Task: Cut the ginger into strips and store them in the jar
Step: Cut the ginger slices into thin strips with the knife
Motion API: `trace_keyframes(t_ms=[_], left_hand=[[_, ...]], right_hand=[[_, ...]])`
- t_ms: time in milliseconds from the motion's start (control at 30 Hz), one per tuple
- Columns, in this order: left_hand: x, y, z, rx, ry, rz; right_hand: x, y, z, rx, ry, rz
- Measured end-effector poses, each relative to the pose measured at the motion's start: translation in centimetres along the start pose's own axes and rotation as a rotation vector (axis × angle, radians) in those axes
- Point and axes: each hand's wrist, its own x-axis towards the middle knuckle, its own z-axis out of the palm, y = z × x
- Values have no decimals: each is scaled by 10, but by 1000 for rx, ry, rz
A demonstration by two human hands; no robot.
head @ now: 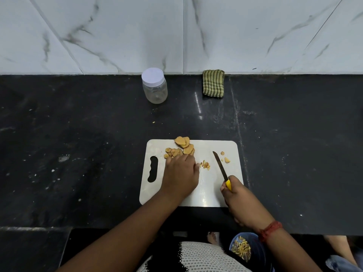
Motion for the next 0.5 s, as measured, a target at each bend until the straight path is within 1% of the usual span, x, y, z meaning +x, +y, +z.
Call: trace_keyframes(t_ms=[67, 133, 200, 233, 267, 400, 500], left_hand=[[-11, -16, -3, -48, 89, -44], [-21, -35, -6, -79, 163, -136], [-26, -53, -9, -106, 186, -234], [-27, -59, -9, -105, 175, -256], [-27, -63, -8, -93, 157, -254], [-23, -63, -6, -29, 127, -151], [-16, -58, -6, -11, 121, -150]], right_hand=[[0, 2, -1, 11, 2, 8], [0, 3, -1, 23, -3, 12], [1, 2, 1, 31, -13, 10], [1, 0, 3, 29, -20, 6], [1, -2, 4, 22, -28, -1], [3, -12, 8, -15, -64, -31], [4, -16, 9, -25, -80, -35]])
